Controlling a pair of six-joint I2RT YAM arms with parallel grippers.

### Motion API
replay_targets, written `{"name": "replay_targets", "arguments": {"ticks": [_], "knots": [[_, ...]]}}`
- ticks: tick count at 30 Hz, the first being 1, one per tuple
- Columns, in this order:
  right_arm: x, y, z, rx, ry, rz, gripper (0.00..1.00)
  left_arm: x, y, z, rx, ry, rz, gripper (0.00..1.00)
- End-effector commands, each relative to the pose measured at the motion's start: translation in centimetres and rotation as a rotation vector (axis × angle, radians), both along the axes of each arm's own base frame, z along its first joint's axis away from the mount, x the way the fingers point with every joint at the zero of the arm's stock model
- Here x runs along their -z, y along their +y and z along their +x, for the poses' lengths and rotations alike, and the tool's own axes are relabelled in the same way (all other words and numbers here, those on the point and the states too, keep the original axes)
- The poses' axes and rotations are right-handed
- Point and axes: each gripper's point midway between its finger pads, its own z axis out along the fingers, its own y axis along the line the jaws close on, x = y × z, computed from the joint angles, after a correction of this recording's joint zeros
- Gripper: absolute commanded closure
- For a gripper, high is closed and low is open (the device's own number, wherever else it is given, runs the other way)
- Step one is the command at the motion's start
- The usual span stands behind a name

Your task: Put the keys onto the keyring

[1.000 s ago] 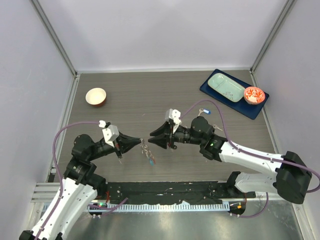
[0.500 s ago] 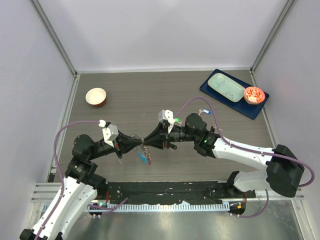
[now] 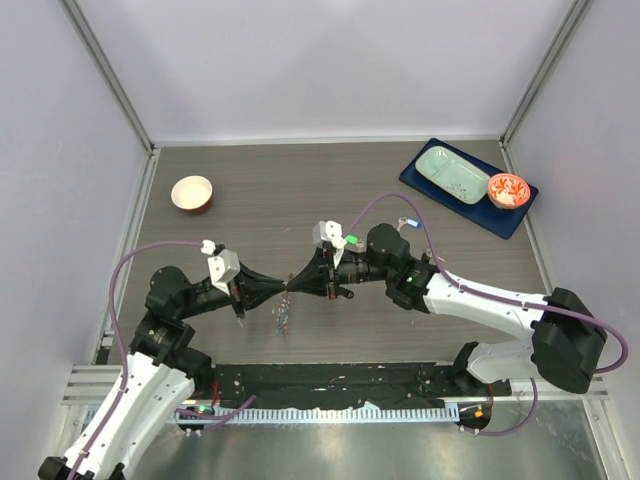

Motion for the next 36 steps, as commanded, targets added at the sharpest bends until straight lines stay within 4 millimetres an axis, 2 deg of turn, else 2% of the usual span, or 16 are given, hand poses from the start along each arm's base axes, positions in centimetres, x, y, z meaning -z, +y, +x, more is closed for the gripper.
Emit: {"name": "replay_targets", "arguments": {"ticks": [1, 5, 14, 27, 29, 36], "knots": [[-2.5, 0.4, -0.2, -0.033, -0.065, 0.038, 0.99, -0.6, 0.2, -0.3, 0.018, -0.041, 0.056, 0.84], [-2.4, 0.4, -0.4, -0.044, -0.071, 0.03, 0.99, 0.4, 0.1, -0.5, 0.054, 0.0, 0.099, 0.82], [-2.2, 0.6, -0.5, -0.063, -0.067, 0.015, 0.99, 1.1, -0.2, -0.7, 0.091, 0.034, 0.119, 0.82], [-1.6, 0.9, -1.0, -0.1, -0.055, -0.003, 0.99, 0.8, -0.5, -0.7, 0.107, 0.044, 0.102, 0.84], [-1.5, 0.9, -1.1, -0.104, -0.056, -0.007, 0.99, 0.8, -0.5, -0.8, 0.112, 0.047, 0.101, 0.87], [-0.8, 1.2, -1.6, -0.138, -0.06, -0.041, 0.99, 0.8, -0.6, -1.2, 0.138, 0.052, 0.099, 0.88]]}}
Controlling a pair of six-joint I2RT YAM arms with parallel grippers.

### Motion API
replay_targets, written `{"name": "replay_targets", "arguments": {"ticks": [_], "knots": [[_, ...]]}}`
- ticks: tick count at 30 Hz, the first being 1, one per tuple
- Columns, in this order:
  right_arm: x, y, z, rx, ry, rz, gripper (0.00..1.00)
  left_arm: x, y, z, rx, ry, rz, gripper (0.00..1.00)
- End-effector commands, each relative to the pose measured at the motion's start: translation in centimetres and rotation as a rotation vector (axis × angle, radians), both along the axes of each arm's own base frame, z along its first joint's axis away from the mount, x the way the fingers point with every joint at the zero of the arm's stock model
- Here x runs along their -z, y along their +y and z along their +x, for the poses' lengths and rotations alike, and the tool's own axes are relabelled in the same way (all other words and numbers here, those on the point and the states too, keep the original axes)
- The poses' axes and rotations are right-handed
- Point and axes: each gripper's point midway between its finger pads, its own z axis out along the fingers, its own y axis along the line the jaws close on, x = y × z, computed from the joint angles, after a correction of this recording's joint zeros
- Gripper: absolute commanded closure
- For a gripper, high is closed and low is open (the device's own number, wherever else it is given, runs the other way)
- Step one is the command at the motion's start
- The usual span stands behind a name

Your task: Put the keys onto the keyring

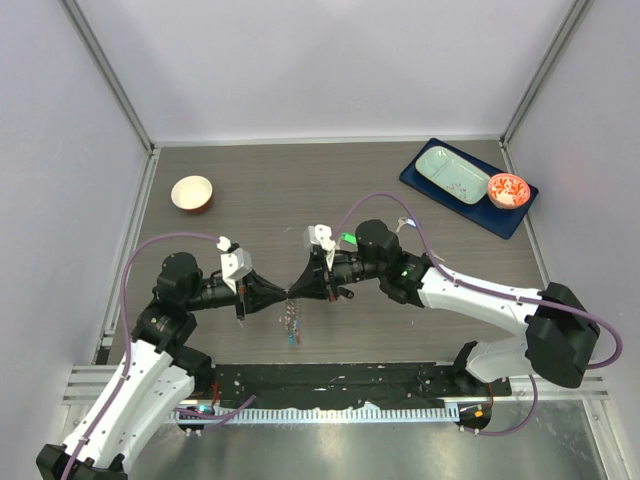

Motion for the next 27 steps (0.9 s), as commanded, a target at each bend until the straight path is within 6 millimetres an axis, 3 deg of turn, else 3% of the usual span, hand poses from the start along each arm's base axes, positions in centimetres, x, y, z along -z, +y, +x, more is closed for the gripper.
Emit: {"name": "replay_targets", "arguments": {"ticks": [1, 5, 9, 12, 13, 16, 21, 25, 27], "knots": [[-3.2, 1.1, -0.9, -0.07, -0.08, 0.075, 0.99, -2.1, -0.3, -0.4, 0.04, -0.04, -0.033, 0.89], [-2.6, 1.1, -1.0, -0.084, -0.078, 0.047, 0.99, -2.0, -0.4, -0.7, 0.063, -0.03, -0.034, 0.89], [-2.5, 1.2, -1.1, -0.087, -0.076, 0.041, 0.99, -2.0, -0.5, -0.8, 0.073, -0.025, -0.035, 1.0], [-2.7, 1.2, -0.8, -0.068, -0.08, 0.042, 0.98, -1.9, -0.4, -0.7, 0.069, -0.024, -0.032, 1.0], [-2.8, 1.1, -0.5, -0.046, -0.084, 0.043, 0.95, -1.8, -0.4, -0.7, 0.062, -0.023, -0.027, 1.0], [-3.2, 0.9, 0.3, 0.025, -0.075, 0.048, 0.56, -1.7, 0.0, -0.2, 0.018, -0.047, -0.007, 1.0], [-3.3, -0.3, 2.4, 0.205, -0.061, 0.026, 0.4, -1.0, 0.7, 0.5, -0.051, -0.077, 0.028, 1.0], [-3.8, -2.8, 4.7, 0.432, -0.024, 0.031, 0.27, -1.0, 1.1, 0.7, -0.083, -0.096, 0.034, 1.0], [-2.8, -4.3, 6.4, 0.569, 0.0, 0.01, 0.24, -1.0, 1.3, 0.9, -0.104, -0.107, 0.039, 1.0]]}}
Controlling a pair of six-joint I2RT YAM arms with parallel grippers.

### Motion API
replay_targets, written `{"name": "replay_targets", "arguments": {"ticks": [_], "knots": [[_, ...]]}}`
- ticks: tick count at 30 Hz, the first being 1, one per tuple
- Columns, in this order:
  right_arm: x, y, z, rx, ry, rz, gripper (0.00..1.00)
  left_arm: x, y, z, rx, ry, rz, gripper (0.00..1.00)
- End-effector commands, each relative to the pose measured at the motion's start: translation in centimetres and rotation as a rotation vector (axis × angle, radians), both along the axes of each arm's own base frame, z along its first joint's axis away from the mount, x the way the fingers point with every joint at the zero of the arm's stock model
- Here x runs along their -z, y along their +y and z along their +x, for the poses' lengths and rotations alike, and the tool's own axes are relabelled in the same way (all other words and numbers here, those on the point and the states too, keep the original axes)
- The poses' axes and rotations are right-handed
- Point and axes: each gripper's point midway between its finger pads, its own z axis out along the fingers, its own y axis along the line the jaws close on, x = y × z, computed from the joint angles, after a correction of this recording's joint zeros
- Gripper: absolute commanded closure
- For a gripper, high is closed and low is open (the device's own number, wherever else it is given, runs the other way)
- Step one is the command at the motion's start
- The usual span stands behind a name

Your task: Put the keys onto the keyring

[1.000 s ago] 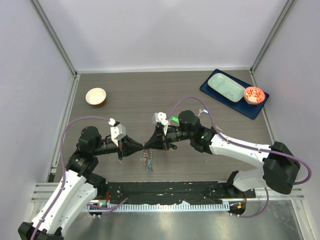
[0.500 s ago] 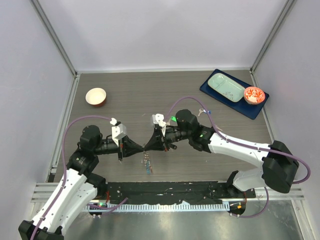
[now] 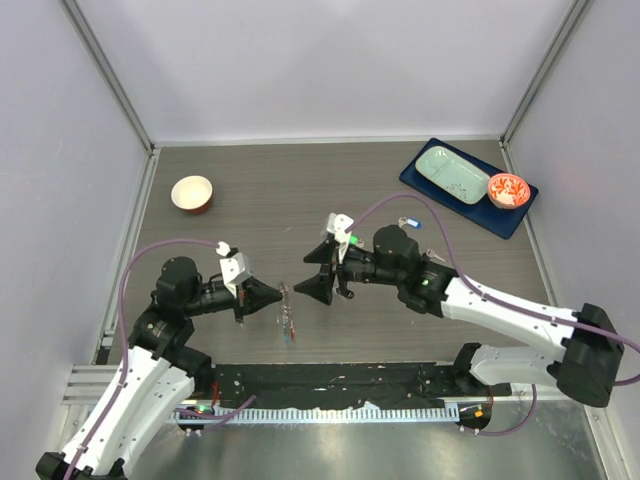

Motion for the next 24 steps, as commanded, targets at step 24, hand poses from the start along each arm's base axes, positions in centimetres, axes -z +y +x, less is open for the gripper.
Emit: {"name": "replay_targets", "arguments": {"ticks": [24], "knots": [[15.4, -7.3, 7.8, 0.718, 0.279, -0.317, 0.48, -2.6, 1.5, 1.4, -0.136, -0.148, -0.001, 1.0]]}}
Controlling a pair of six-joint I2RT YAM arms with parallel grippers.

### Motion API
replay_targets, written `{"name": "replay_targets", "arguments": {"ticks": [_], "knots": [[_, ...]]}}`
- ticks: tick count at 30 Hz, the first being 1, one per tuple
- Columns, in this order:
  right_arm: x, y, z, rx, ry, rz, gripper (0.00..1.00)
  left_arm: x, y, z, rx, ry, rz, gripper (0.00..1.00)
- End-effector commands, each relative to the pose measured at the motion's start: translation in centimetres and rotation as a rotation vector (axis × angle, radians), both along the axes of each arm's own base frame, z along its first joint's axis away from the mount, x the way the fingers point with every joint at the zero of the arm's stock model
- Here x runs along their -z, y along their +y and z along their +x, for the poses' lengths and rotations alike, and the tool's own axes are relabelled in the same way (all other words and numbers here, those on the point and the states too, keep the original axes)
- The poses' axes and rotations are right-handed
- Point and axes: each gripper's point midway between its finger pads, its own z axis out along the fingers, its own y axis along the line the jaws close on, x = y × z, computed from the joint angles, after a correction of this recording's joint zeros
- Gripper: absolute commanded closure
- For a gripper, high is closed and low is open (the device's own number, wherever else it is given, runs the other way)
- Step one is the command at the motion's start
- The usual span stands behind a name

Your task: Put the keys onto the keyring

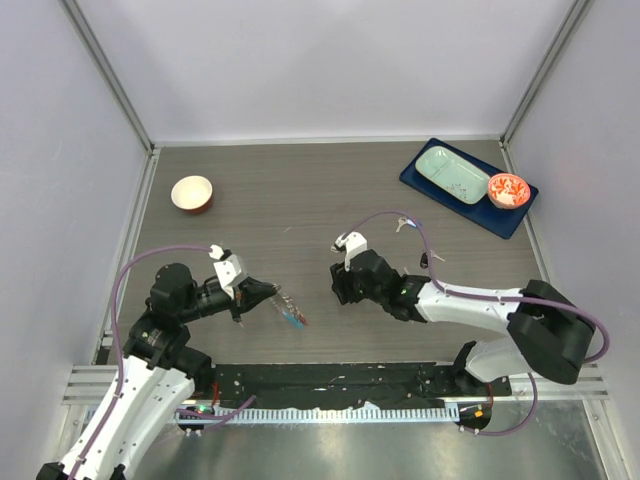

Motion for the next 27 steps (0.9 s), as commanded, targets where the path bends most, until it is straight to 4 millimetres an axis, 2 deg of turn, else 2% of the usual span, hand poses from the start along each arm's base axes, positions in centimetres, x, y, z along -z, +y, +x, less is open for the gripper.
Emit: {"name": "replay_targets", "arguments": {"ticks": [1, 9, 13, 18, 27], "knots": [[-1.0, 1.8, 1.3, 0.004, 0.007, 0.076, 0.49, -2.4, 0.1, 0.2, -0.01, -0.075, -0.028, 1.0], [-0.4, 1.5, 2.4, -0.059, 0.121, 0.138, 0.56, -2.4, 0.1, 0.2, -0.012, -0.075, -0.027, 1.0], [-0.3, 1.3, 2.9, -0.101, 0.119, 0.129, 0.64, -2.2, 0.1, 0.3, -0.013, -0.071, -0.024, 1.0], [0.7, 1.2, 3.3, -0.116, 0.134, 0.103, 0.7, -2.2, 0.1, 0.3, -0.013, -0.068, -0.023, 1.0], [1.8, 1.8, 3.4, -0.146, 0.169, 0.095, 0.71, -2.1, 0.0, 0.3, -0.013, -0.062, -0.021, 1.0]]}}
